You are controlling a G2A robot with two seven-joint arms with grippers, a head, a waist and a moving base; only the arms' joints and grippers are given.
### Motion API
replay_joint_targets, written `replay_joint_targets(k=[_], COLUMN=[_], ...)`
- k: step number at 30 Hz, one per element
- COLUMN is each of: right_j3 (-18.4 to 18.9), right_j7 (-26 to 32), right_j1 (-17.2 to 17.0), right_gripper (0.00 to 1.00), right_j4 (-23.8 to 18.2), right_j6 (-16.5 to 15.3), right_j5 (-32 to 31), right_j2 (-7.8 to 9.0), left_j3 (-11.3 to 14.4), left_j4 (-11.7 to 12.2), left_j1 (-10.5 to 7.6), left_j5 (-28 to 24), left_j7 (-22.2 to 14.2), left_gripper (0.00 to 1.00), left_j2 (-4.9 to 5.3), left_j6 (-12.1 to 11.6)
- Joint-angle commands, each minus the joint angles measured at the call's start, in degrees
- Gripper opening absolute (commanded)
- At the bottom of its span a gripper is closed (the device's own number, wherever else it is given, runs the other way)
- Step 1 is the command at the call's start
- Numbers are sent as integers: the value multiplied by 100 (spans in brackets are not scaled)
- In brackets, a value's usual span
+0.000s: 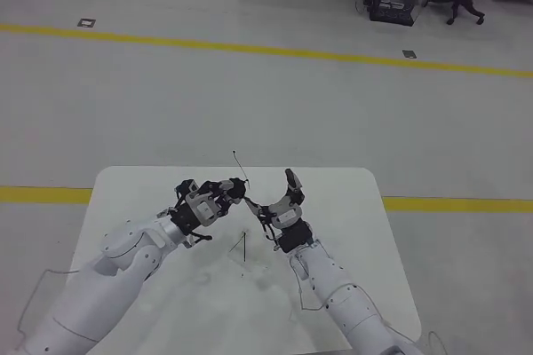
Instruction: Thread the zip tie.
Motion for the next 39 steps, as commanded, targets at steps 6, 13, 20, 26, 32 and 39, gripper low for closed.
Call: replay_joint_targets(k=[6,13,20,26,32,39], right_j3=[-14,-52,-88,-97,-99,-84], right_j7=[15,19,9,7,4,12], right_j1=[-32,-20,-35,-63,-111,-139], right_gripper=[52,48,43,35,30,22], right_j4=[1,-2,16,-5,-6,-24], right_j6=[-41,-143,-190,-220,-259,-300], right_j5=[91,120,110,73,44,9], right_j2=[-47,-97,-139,-162,-181,-197], left_j3=[-30,-47,-68,-73,-89,-79], left_j4=[-68,-147,-217,-261,-291,-294], left_j1=[51,109,162,200,254,285], left_j5=[-6,11,32,51,66,70], left_j7=[1,-11,-10,-6,-1,2], left_gripper=[0,0,0,0,0,0], left_j2=[1,3,6,6,9,6], left_j6=[18,43,57,65,62,84])
